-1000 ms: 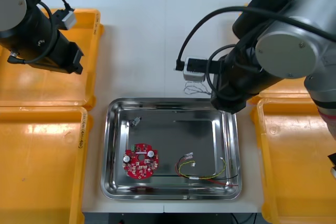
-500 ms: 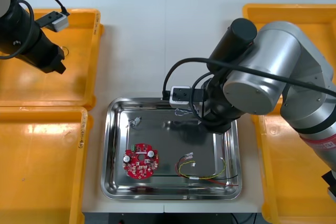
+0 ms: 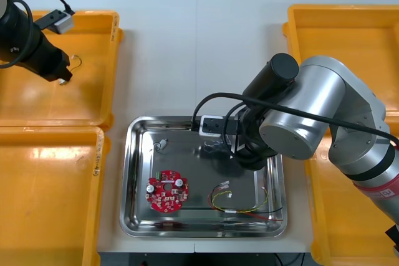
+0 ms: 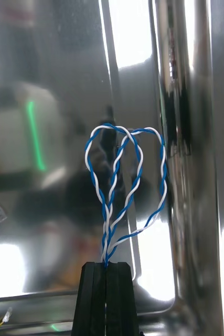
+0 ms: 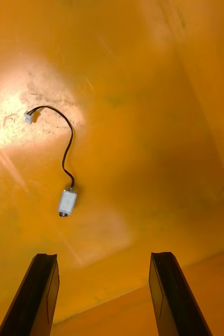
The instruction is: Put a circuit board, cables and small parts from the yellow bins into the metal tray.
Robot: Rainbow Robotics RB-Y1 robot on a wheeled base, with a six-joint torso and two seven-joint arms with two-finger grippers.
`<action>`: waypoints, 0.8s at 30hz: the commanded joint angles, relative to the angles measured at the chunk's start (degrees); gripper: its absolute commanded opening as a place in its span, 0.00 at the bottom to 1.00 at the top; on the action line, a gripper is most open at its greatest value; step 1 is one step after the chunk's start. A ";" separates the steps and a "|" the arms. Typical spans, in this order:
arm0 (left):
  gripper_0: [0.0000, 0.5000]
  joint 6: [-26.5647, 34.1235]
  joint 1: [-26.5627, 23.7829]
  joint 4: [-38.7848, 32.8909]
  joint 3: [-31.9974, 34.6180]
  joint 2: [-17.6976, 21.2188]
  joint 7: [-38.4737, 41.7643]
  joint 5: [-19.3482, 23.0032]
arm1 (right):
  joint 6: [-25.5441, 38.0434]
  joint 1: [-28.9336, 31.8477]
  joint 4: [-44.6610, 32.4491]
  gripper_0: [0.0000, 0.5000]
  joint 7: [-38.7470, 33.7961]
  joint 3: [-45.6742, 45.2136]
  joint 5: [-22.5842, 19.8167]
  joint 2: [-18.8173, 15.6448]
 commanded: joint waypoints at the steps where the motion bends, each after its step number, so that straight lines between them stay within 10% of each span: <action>1: 1.00 -2.16 -3.01 2.25 1.89 2.67 -10.99 -0.14 | -3.59 0.38 1.90 0.00 1.36 1.34 0.43 0.67; 23: 1.00 -10.86 -2.57 7.97 -1.80 0.65 -19.78 -1.81 | -5.08 0.99 3.66 0.00 2.77 1.69 2.72 0.49; 24: 1.00 -11.30 -2.13 7.97 -1.80 0.56 -19.96 -2.07 | -5.08 0.90 3.66 0.23 2.85 1.69 2.63 0.49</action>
